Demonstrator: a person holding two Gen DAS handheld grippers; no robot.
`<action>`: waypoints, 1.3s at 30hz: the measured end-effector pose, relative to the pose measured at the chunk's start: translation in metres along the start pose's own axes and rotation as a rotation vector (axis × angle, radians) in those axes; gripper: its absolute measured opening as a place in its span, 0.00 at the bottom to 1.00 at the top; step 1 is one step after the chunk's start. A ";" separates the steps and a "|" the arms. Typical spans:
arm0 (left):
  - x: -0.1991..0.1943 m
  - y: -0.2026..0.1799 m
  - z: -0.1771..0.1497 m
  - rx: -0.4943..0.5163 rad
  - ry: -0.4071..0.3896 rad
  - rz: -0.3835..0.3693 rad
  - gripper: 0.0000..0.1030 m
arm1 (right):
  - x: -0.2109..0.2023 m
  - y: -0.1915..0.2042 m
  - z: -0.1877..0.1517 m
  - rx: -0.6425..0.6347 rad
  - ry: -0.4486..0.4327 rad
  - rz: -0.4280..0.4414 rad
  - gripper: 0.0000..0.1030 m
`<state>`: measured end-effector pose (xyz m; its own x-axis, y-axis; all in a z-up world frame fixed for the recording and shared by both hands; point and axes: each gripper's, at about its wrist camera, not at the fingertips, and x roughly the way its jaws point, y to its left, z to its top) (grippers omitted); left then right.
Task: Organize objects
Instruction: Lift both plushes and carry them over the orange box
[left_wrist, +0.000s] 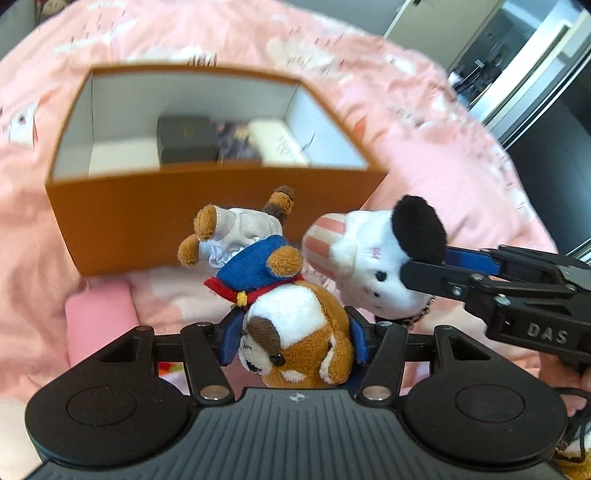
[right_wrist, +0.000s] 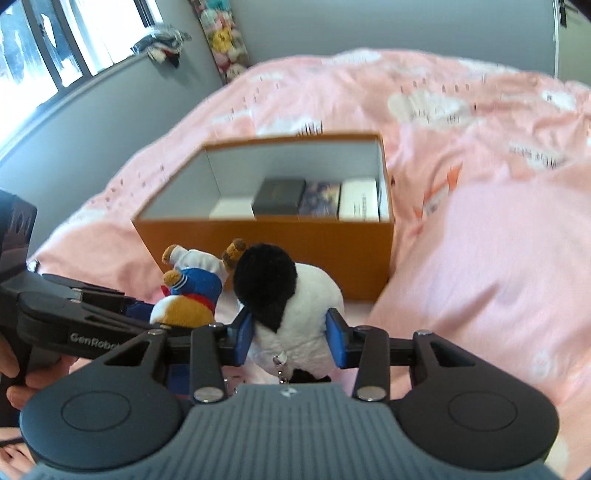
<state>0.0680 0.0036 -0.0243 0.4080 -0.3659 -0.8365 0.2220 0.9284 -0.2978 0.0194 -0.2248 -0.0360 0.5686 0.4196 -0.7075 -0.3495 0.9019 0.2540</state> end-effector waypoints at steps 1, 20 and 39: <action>-0.004 -0.007 0.004 0.010 -0.021 -0.004 0.63 | -0.005 0.002 0.002 -0.004 -0.016 -0.001 0.42; -0.067 -0.007 0.068 0.028 -0.331 0.020 0.61 | -0.019 0.041 0.096 -0.068 -0.256 0.073 0.42; -0.005 0.088 0.105 -0.133 -0.194 -0.014 0.61 | 0.096 0.024 0.128 0.072 -0.104 0.076 0.42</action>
<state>0.1782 0.0802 0.0014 0.5709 -0.3719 -0.7320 0.1149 0.9189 -0.3773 0.1607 -0.1501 -0.0137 0.6177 0.4922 -0.6133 -0.3423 0.8705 0.3537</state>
